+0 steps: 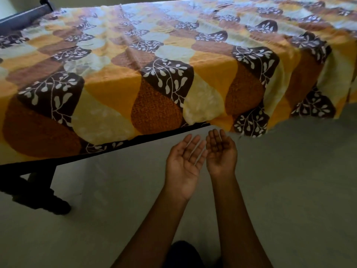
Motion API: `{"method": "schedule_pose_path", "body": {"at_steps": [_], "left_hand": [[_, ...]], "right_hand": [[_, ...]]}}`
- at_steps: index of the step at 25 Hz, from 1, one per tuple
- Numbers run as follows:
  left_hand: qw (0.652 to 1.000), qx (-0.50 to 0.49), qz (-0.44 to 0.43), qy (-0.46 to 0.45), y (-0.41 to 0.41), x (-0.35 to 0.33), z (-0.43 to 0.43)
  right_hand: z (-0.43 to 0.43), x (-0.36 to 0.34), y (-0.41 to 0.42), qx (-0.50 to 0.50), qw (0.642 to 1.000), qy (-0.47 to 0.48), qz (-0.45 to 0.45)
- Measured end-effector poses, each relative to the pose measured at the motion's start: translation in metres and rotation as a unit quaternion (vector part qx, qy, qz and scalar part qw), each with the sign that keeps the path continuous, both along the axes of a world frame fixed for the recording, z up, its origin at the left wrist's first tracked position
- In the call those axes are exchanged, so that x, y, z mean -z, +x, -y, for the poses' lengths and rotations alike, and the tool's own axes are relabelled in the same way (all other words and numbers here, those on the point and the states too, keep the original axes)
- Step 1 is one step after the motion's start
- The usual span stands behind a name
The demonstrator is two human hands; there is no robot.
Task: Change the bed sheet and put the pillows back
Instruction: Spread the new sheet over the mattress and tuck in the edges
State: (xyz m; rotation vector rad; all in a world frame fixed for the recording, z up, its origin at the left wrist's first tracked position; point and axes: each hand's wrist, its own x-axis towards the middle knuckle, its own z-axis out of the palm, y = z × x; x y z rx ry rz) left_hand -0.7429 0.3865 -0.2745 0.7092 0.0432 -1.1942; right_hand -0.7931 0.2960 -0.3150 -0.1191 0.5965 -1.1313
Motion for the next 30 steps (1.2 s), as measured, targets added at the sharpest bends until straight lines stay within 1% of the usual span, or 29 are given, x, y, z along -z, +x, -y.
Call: {"method": "schedule_pose_path", "body": {"at_steps": [3,5,9,14,16,18,20,22,24,26,28,30], "left_hand": [[0.998,-0.017,-0.039,-0.037,-0.011,-0.013,0.034],[0.997,-0.027,-0.051,-0.05,-0.01,-0.015,0.047],[0.99,-0.019,-0.084,-0.111,-0.003,-0.007,0.05],[0.983,0.001,-0.062,-0.171,0.005,0.003,0.054],[0.981,0.002,-0.059,-0.186,0.006,0.001,0.056],[0.984,0.001,-0.056,-0.166,0.007,0.002,0.056],[0.995,0.017,-0.02,-0.098,0.011,0.006,0.053],[0.999,0.035,0.025,-0.022,0.017,0.012,0.047],[0.999,0.029,0.035,0.019,0.019,0.018,0.037],[0.998,-0.018,0.035,0.04,0.018,0.026,0.02],[0.992,-0.117,0.027,0.049,0.023,0.03,-0.004],[0.973,-0.228,0.018,0.037,0.035,0.026,-0.025]], "right_hand": [[0.015,0.0,-0.009,0.011,1.0,-0.012,0.024],[0.024,0.0,-0.012,-0.003,0.999,-0.021,0.035],[0.036,-0.001,-0.013,-0.025,0.995,-0.05,0.084],[0.059,-0.031,0.002,-0.048,0.984,-0.118,0.124],[0.073,-0.048,0.013,-0.053,0.982,-0.129,0.131],[0.082,-0.057,0.014,-0.051,0.988,-0.105,0.103],[0.076,-0.049,0.002,-0.032,0.994,-0.094,0.043],[0.052,-0.03,-0.016,-0.01,0.999,-0.036,0.0],[0.023,-0.014,-0.027,-0.014,1.0,0.008,-0.016],[-0.001,-0.006,-0.026,-0.035,0.998,0.032,-0.032],[-0.022,-0.006,-0.019,-0.072,0.996,0.036,-0.042],[-0.038,-0.013,-0.006,-0.125,0.991,0.023,-0.041]]}}
